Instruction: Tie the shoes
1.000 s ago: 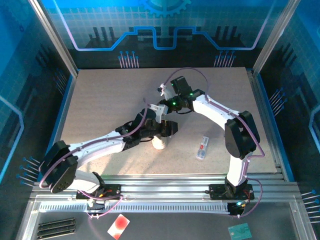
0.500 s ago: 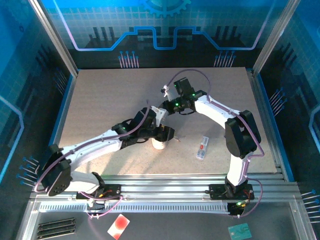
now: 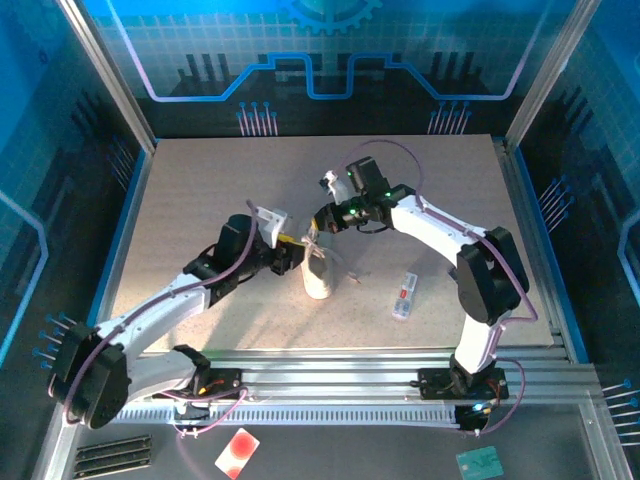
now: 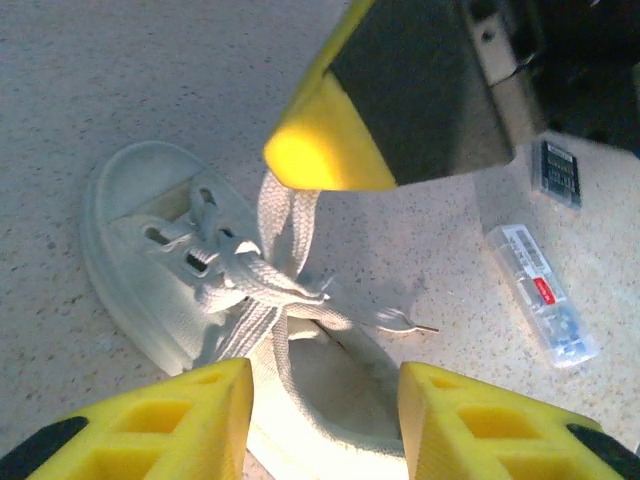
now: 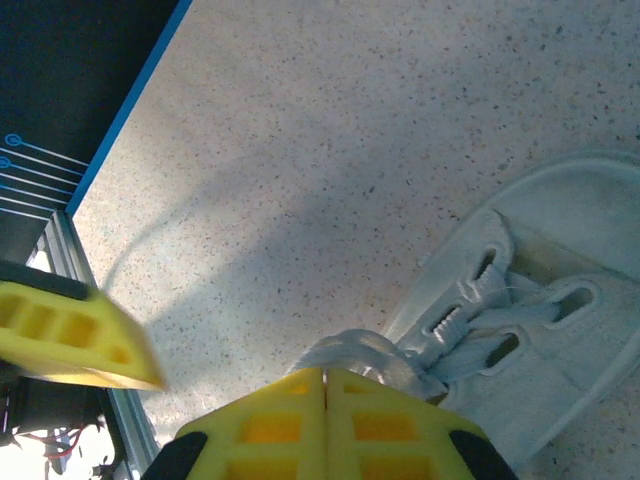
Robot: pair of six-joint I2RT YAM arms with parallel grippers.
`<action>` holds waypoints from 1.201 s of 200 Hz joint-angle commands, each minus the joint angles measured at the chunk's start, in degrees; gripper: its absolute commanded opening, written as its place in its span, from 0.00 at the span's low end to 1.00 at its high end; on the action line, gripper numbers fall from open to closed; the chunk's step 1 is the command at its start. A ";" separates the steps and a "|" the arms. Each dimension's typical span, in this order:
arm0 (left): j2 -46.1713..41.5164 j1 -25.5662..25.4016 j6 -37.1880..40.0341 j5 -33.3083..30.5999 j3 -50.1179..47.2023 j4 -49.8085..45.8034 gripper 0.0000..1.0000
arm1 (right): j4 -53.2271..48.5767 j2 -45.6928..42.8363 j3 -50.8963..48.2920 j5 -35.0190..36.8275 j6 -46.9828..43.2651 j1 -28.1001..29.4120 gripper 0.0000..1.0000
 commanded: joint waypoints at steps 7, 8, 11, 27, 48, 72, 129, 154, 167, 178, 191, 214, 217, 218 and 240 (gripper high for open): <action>2.80 0.52 7.76 4.82 0.54 9.74 0.41 | -1.39 -2.80 1.03 2.48 0.02 1.54 0.00; 2.89 0.52 7.92 4.88 0.63 9.82 0.41 | -1.49 -2.82 1.10 2.53 -0.01 1.53 0.00; 3.16 0.52 8.32 4.99 0.85 10.05 0.41 | -1.72 -2.85 1.26 2.77 -0.07 1.64 0.00; 4.17 0.53 9.89 4.70 1.40 11.73 0.38 | -3.08 -3.22 1.94 3.51 -0.39 1.88 0.00; 5.44 0.62 11.61 3.91 1.24 15.46 0.38 | -4.40 -3.53 2.64 4.29 -0.39 2.03 0.00; 8.10 1.43 13.01 4.98 1.39 19.24 0.39 | -5.34 -3.89 3.33 4.44 -0.08 2.03 0.00; 14.77 2.36 15.08 8.70 3.09 22.73 0.42 | -6.42 -3.64 4.65 3.49 0.99 1.95 0.00; 16.75 2.54 15.12 9.66 4.31 23.25 0.39 | -6.34 -3.55 5.01 2.66 1.96 1.93 0.00; 17.43 2.68 14.75 9.93 4.40 24.31 0.29 | -5.99 -3.57 5.11 2.41 2.24 1.97 0.00; 17.82 2.88 14.54 10.15 4.36 24.96 0.15 | -5.90 -3.55 5.09 2.00 2.28 1.93 0.00; 18.09 3.14 14.38 10.33 4.17 25.33 0.00 | -5.44 -3.80 4.73 1.25 2.10 2.02 0.04; 17.87 3.98 13.34 10.95 2.35 27.86 0.00 | -3.84 -5.59 3.09 -0.39 0.54 1.59 0.32; 17.76 4.17 13.10 11.06 2.08 28.29 0.00 | -3.48 -6.04 2.69 -0.47 0.26 1.46 0.36; 17.75 4.24 13.05 11.11 1.97 28.41 0.00 | -3.37 -6.16 2.54 -0.48 0.16 1.40 0.36; 17.21 5.76 11.53 13.26 0.37 30.80 0.00 | 1.26 -10.34 -2.89 -1.16 -1.34 -1.30 0.47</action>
